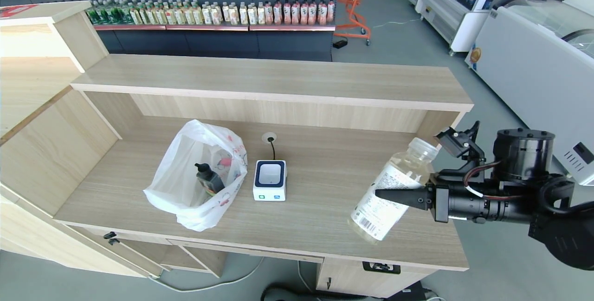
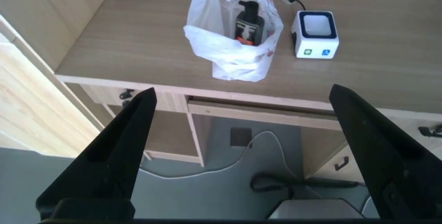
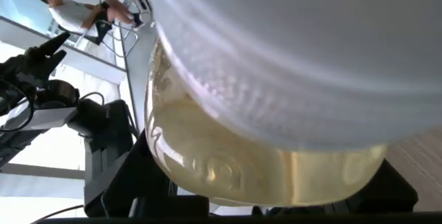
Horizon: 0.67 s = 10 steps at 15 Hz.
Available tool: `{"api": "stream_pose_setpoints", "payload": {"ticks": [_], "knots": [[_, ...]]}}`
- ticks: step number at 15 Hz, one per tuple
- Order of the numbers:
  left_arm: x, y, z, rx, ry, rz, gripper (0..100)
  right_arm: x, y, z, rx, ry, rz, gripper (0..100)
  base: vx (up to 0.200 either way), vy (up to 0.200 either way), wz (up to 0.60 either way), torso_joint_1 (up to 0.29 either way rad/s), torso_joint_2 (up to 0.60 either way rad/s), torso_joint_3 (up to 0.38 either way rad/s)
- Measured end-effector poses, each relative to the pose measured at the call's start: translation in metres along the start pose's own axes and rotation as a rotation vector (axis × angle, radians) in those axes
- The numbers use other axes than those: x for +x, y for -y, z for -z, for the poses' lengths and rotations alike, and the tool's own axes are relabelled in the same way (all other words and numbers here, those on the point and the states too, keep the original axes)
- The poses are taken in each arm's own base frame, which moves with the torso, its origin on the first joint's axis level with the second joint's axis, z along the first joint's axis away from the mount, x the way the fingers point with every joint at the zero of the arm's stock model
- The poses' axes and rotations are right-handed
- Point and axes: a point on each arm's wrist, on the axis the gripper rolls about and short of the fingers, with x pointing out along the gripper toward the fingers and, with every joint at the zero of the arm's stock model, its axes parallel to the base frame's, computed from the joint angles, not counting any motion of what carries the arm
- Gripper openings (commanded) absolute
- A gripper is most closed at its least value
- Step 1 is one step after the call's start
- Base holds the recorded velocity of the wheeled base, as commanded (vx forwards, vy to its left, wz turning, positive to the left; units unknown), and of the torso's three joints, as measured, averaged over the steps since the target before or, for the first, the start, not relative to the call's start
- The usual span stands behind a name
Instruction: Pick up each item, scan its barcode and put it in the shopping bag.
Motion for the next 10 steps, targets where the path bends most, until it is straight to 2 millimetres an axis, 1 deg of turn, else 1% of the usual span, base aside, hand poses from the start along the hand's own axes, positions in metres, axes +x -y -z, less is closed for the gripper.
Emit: {"api": "stream_pose_setpoints", "payload": {"ticks": [6, 10], "knots": [[0.0, 0.0, 0.0, 0.0, 0.0, 0.0, 100, 0.02, -0.033, -0.004, 0.005, -0.022, -0.121, 0, 0.0, 0.0, 0.0, 0.0, 0.0, 0.0], [0.0, 0.0, 0.0, 0.0, 0.0, 0.0, 100, 0.027, -0.044, -0.009, 0.008, -0.022, -0.159, 0, 0.0, 0.0, 0.0, 0.0, 0.0, 0.0]]}}
